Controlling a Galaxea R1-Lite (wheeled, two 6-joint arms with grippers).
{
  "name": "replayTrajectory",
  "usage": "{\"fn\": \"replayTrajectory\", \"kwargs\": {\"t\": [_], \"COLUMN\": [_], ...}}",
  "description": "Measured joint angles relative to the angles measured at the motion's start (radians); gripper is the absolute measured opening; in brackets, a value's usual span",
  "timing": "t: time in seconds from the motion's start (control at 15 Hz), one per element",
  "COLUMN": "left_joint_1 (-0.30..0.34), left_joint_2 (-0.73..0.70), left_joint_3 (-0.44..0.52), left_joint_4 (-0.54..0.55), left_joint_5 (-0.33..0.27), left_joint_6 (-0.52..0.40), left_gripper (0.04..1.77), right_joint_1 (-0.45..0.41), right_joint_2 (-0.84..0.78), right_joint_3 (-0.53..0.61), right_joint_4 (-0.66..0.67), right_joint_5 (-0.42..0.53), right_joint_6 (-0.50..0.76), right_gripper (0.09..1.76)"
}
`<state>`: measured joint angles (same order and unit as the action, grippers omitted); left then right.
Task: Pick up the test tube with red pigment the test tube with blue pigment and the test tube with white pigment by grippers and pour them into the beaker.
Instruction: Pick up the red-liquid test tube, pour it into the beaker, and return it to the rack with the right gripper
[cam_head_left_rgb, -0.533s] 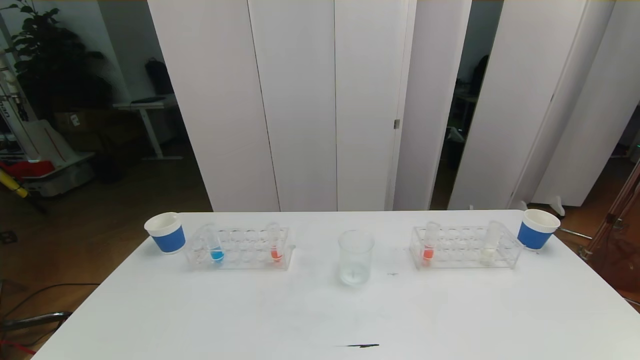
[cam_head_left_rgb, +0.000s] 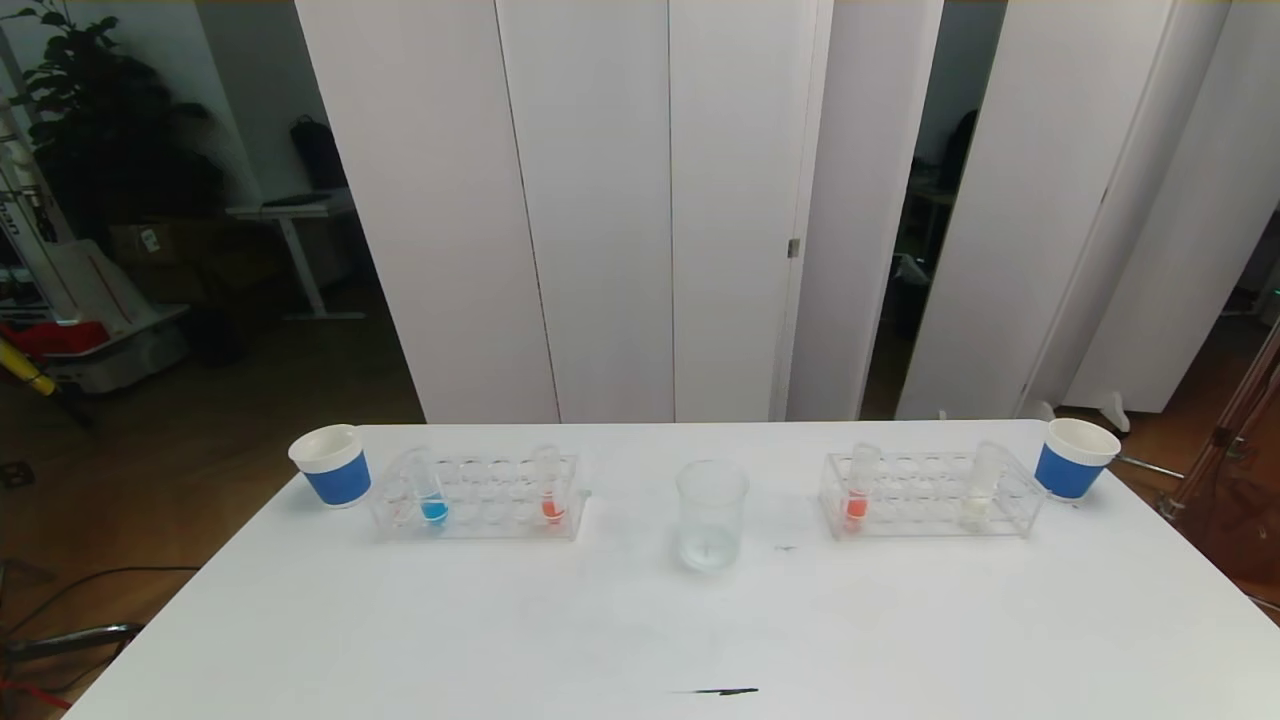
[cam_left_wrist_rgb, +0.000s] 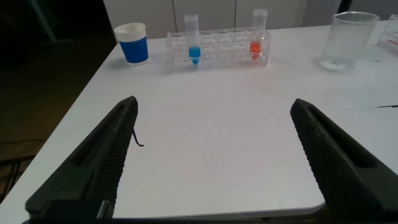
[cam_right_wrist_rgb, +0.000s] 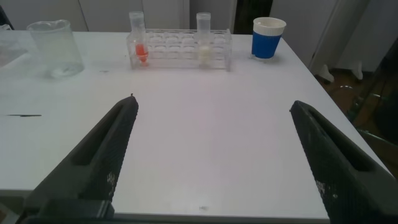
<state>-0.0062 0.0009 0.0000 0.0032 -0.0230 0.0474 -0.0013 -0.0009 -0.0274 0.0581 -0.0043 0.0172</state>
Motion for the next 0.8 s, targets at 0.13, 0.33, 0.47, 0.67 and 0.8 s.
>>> {"fn": "replayTrajectory", "kwargs": {"t": [0.13, 0.33, 0.47, 0.67, 0.8], "left_joint_1": [0.0, 0.0, 0.0, 0.0, 0.0], "left_joint_2": [0.0, 0.0, 0.0, 0.0, 0.0], "left_joint_3": [0.0, 0.0, 0.0, 0.0, 0.0], "left_joint_4": [0.0, 0.0, 0.0, 0.0, 0.0], "left_joint_5": [0.0, 0.0, 0.0, 0.0, 0.0], "left_joint_6": [0.0, 0.0, 0.0, 0.0, 0.0], "left_gripper": [1.75, 1.75, 1.75, 1.75, 1.75], "right_joint_1": [0.0, 0.0, 0.001, 0.001, 0.001], "right_joint_2": [0.0, 0.0, 0.0, 0.0, 0.0], "right_joint_3": [0.0, 0.0, 0.0, 0.0, 0.0], "right_joint_4": [0.0, 0.0, 0.0, 0.001, 0.005], "right_joint_5": [0.0, 0.0, 0.0, 0.0, -0.002], "right_joint_6": [0.0, 0.0, 0.0, -0.001, -0.003], "right_gripper": [1.75, 1.75, 1.75, 1.75, 1.75]}}
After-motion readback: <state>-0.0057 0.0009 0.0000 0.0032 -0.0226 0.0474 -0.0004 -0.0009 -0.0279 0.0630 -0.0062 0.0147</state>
